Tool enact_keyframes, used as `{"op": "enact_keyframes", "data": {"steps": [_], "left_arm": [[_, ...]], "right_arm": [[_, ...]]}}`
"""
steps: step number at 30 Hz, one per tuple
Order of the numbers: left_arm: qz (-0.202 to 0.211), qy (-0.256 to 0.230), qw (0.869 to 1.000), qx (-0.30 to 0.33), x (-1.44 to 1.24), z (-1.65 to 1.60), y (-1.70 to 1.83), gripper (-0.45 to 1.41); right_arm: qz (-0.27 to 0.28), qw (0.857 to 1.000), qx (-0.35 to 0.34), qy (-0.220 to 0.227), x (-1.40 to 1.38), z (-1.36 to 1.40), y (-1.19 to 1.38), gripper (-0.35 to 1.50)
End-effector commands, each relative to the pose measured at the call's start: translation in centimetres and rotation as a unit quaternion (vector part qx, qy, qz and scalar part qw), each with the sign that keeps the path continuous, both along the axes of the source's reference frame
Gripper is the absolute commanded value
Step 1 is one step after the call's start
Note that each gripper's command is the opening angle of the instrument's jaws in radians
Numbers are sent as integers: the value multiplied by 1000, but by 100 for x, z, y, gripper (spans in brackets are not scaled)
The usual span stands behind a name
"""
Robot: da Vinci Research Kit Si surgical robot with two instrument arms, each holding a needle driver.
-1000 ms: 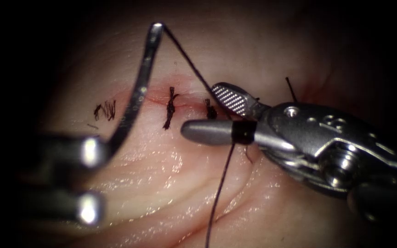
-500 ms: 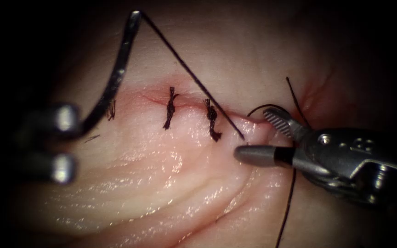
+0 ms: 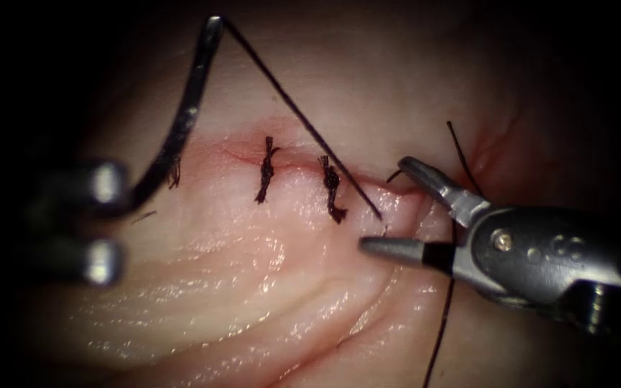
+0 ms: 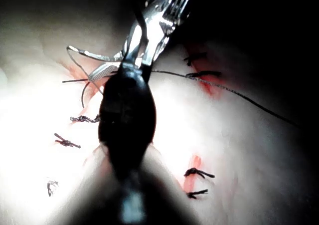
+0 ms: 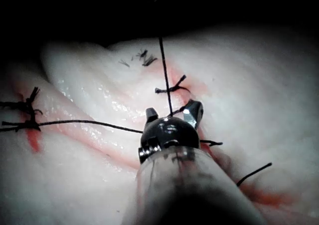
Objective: Wound Closure
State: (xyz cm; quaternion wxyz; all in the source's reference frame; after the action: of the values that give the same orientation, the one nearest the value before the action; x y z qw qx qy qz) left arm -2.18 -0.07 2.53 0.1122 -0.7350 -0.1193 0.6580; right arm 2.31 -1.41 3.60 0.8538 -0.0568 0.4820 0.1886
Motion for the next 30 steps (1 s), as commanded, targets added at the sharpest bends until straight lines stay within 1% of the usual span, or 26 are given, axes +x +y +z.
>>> {"op": "enact_keyframes", "data": {"steps": [1, 2, 3, 5, 6, 7, 8, 9, 10, 11, 13, 16, 19, 20, 22, 23, 25, 26, 27, 28, 30], "left_arm": [[1, -2, 1000, -1, -6, 6, 1, -45], [1, -2, 1000, 2, -6, 7, 0, -45], [1, -2, 1000, 1, -7, 8, 0, -45], [1, -2, 1000, 1, -7, 8, 0, -45], [1, -2, 1000, 1, -7, 6, -1, -45], [1, -2, 1000, 1, -7, 6, -1, -45], [2, -4, 1000, 1, -7, 6, -1, -45], [2, -3, 1000, 1, -7, 5, -1, -45], [2, -4, 1000, 2, -6, 4, -1, -45], [2, -4, 1000, 2, -6, 4, -1, -45], [3, -4, 1000, 2, -5, 4, -1, -45], [1, -6, 1000, 2, -4, 8, 0, -45], [-2, -9, 1000, 3, -3, 12, -1, -45], [-4, -13, 1000, 3, -2, 20, -5, -45], [-12, -4, 1000, 3, -2, 33, -12, -45], [-12, -4, 1000, 3, -2, 33, -12, -45], [-20, 5, 1000, 6, -2, 47, -18, -45], [-30, 12, 999, 11, -2, 65, -26, -45], [-30, 12, 999, 11, -2, 65, -26, -45], [-36, 17, 999, 15, -4, 81, -32, -45], [-43, 24, 999, 17, -5, 96, -38, -45]], "right_arm": [[-6, 1000, -7, 2, 11, -5, 0, 89], [-6, 1000, -10, 3, 15, -10, 0, 73], [-9, 1000, -11, 2, 17, -10, 0, 66], [-16, 1000, -9, -3, 21, -6, 1, 59], [-18, 1000, -8, -8, 24, 0, 2, 56], [-18, 1000, -8, -8, 24, 0, 2, 56], [-20, 1000, -8, -10, 26, 5, 3, 47], [-22, 1000, -8, -12, 26, 8, 2, 27], [-26, 1000, -6, -15, 26, 12, 1, -20], [-36, 999, -6, -21, 26, 15, -2, -35], [-29, 999, 12, -20, 25, 18, -4, -35], [10, 997, 66, -24, 18, 15, -12, -35], [16, 996, 81, -23, 15, 9, -19, -35], [14, 994, 104, -25, 12, -3, -30, -35], [15, 993, 116, -24, 10, -19, -40, -35], [15, 993, 116, -24, 10, -19, -40, -35], [15, 993, 119, -22, 12, -31, -47, -35], [14, 992, 119, -22, 15, -45, -54, -35], [14, 992, 119, -22, 15, -45, -54, -35], [16, 992, 122, -20, 20, -56, -61, -35], [13, 992, 127, -10, 28, -66, -68, -35]]}}
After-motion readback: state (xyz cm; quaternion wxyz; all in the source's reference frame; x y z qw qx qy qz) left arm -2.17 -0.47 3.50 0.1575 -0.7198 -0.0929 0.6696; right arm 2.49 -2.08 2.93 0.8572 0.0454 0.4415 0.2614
